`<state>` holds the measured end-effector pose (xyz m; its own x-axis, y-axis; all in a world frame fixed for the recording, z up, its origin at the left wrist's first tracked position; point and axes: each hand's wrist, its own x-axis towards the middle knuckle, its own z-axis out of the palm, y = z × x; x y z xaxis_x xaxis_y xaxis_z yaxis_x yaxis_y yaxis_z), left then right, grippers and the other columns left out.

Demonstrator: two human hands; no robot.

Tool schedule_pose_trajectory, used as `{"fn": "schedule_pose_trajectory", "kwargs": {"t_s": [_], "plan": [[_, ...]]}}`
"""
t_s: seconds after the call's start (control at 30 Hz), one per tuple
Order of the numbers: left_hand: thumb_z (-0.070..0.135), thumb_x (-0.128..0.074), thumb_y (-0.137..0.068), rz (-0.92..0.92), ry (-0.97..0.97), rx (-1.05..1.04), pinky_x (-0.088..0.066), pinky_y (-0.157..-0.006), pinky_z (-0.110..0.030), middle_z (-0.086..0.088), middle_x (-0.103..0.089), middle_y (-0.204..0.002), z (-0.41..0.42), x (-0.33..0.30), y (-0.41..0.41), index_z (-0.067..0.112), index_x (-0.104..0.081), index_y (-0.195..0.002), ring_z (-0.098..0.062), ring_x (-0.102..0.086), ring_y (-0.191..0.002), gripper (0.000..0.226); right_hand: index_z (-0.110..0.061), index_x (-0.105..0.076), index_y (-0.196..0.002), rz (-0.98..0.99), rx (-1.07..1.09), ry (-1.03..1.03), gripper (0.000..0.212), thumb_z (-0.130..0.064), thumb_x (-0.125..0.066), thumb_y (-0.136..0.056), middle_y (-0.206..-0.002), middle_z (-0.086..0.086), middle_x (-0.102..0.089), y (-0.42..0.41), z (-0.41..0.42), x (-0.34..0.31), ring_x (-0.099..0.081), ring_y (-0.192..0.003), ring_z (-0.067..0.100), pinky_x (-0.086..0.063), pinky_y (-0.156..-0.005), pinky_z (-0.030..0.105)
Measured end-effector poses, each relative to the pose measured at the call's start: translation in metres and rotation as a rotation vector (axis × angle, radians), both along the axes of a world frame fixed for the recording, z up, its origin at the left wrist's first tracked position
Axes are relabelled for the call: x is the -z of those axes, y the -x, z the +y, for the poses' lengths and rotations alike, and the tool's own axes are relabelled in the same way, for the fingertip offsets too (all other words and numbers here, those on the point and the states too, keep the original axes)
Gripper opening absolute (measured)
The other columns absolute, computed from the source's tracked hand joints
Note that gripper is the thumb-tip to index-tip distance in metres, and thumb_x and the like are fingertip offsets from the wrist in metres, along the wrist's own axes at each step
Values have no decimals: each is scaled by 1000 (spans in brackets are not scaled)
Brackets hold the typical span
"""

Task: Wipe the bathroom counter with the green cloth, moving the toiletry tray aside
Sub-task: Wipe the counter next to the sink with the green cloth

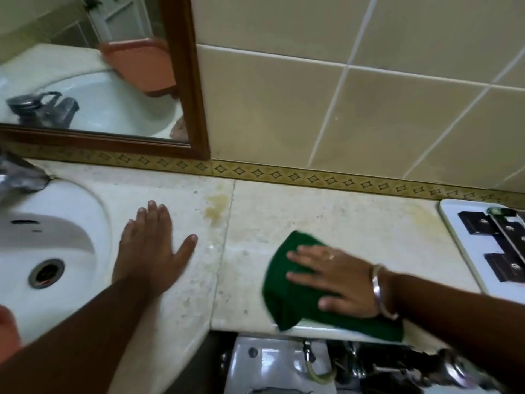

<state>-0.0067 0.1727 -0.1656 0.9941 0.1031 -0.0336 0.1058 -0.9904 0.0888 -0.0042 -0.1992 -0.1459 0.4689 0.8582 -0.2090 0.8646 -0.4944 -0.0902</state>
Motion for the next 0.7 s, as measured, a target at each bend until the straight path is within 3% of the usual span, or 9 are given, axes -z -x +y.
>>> {"fn": "schedule_pose_trajectory", "kwargs": {"t_s": [0.07,0.2,0.27,0.4,0.47,0.57,0.7], "plan": [[69,-13,-87,-15,5,-1,-12,-119,-49,-22,-13,-162,1,2,-1,2,-14,-153,-37,-14,-148,94,-30,-6,-151,-35,185,49,67,-60,-2,-92,-160,8,-2,-41,7,-6,-7,-147,30,-8,-119,47],[67,-11,-90,36,1,16,-5,-121,-47,-20,0,-163,3,-1,1,4,-3,-154,-35,-3,-150,91,-25,-6,-153,-127,510,25,62,-48,-23,-98,-162,13,-3,-79,91,0,-6,-147,31,-7,-119,39],[66,-7,-91,66,18,75,0,-121,-46,-18,6,-164,6,-1,-1,6,2,-154,-32,4,-151,88,-26,-3,-153,-150,422,5,66,-53,-21,-95,-161,14,-2,-58,119,6,-5,-147,32,-7,-120,43],[59,-14,-96,10,32,93,1,-121,-44,-18,3,-164,44,-14,-49,5,-3,-155,-31,4,-151,81,-36,1,-152,6,67,-42,78,-73,-21,-86,-162,5,3,-8,102,7,2,-148,25,5,-113,47],[55,-19,-98,14,16,27,-2,-122,-45,-20,-2,-164,60,-20,-77,2,-7,-154,-32,0,-151,78,-41,7,-150,33,66,-60,79,-76,-21,-84,-161,-2,10,-19,89,7,7,-148,20,6,-114,44],[51,-25,-98,-19,19,11,-10,-122,-46,-21,-13,-162,66,-4,-92,2,-15,-153,-33,-9,-150,75,-40,8,-147,-16,201,-63,71,-70,-15,-86,-159,0,9,-66,105,3,2,-148,24,-6,-120,44],[54,-19,-96,-55,15,32,-12,-121,-45,-20,-16,-162,73,12,-96,5,-17,-153,-32,-13,-150,76,-30,-13,-152,-37,94,-83,67,-57,-17,-91,-162,7,-7,-126,174,5,-8,-147,26,-10,-118,41]]}}
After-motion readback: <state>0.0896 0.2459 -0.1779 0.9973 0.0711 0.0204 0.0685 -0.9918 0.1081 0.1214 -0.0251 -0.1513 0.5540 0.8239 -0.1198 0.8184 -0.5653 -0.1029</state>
